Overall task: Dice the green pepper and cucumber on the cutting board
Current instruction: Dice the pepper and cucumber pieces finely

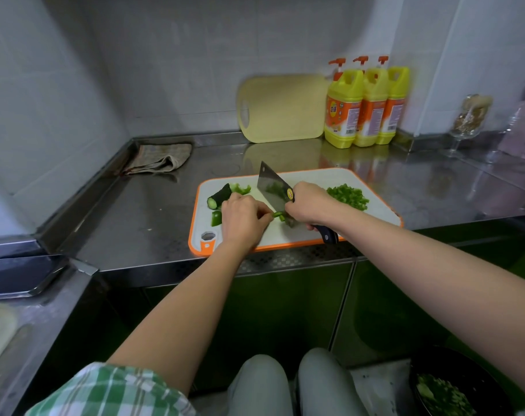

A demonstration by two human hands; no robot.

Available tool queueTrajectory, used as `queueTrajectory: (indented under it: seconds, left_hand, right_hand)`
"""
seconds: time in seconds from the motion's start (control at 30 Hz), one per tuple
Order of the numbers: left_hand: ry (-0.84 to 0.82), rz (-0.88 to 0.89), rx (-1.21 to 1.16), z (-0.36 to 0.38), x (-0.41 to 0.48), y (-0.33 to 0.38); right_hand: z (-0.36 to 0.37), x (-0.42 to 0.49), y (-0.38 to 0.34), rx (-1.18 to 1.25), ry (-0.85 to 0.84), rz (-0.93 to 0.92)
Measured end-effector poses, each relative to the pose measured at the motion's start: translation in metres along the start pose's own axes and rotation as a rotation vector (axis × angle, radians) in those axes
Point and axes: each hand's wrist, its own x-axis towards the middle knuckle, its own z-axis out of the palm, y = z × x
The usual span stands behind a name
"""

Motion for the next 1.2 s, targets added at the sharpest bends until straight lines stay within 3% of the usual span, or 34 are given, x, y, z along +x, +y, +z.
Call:
queueTrajectory:
  seconds: [0.23, 0.43, 0.93, 1.2]
  left_hand:
    - [-0.005, 0.004, -0.009, 0.000, 0.000, -0.001]
    - [-0.009, 0.000, -0.018, 0.001, 0.000, -0.001]
    - [-0.001, -0.014, 0.019, -0.001, 0.000, 0.004]
    - [0.007, -0.002, 0.026, -0.003, 0.000, 0.005]
  right_hand:
    - [-0.003, 0.003, 0.009, 0.064, 0.140, -0.027]
    - [-0.015, -0.008, -0.002, -0.030, -0.037, -0.016]
    - [-0.008, 0.000, -0.007, -0.081, -0.064, -0.002]
    - [0.009, 0.002, 0.004, 0.017, 0.104, 0.016]
